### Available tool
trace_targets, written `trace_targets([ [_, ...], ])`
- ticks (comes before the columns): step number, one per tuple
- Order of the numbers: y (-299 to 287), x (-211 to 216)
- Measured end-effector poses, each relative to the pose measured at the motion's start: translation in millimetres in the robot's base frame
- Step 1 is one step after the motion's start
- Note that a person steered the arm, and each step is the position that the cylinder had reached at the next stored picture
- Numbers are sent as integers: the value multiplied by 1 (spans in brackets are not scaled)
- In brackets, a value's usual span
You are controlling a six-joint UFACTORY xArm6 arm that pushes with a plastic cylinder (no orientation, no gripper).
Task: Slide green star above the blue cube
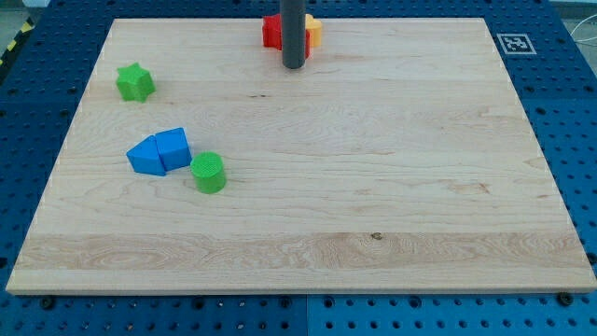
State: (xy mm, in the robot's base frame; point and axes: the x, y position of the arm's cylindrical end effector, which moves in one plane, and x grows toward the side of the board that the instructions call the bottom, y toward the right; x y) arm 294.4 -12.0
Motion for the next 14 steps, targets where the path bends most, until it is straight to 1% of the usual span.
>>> trace_targets([
  [1, -22, 14],
  [2, -67, 10],
  [3, -75, -14],
  [5, -180, -12],
  [7, -200, 41],
  [8, -202, 56],
  [9, -204, 58],
  [10, -214, 29],
  [11, -261, 20],
  [12, -293, 6],
  [14, -281, 56],
])
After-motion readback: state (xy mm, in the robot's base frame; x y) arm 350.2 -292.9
